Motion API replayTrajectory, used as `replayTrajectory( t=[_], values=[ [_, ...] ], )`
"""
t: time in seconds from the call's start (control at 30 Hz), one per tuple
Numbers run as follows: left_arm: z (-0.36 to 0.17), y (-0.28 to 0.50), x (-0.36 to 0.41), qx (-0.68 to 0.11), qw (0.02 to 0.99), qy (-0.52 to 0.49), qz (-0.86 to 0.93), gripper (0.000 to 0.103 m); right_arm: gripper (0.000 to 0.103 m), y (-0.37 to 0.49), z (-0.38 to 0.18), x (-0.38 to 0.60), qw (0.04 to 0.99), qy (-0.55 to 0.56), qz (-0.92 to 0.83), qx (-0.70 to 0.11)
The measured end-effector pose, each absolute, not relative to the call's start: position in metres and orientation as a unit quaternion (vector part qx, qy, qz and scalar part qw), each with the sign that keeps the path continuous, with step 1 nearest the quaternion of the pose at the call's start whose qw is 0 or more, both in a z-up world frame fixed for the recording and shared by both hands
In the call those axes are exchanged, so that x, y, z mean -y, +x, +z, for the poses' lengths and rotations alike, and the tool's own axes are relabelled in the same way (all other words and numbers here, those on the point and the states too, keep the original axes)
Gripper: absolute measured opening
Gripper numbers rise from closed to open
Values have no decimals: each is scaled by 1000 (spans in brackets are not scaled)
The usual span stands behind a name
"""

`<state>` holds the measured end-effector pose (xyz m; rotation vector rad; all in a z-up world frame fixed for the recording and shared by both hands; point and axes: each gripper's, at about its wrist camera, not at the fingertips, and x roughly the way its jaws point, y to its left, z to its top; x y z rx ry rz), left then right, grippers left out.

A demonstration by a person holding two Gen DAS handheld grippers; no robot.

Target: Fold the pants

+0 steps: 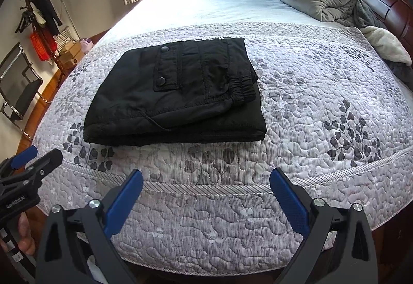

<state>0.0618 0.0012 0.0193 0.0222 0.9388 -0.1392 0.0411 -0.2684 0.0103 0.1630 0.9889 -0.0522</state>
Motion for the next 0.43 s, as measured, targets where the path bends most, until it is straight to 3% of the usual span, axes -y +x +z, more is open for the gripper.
replayTrajectory(
  t=[0.43],
  values=[
    [16, 64, 0, -468, 881, 3, -68, 100, 99, 42, 7, 273, 873, 86, -28, -478]
  ],
)
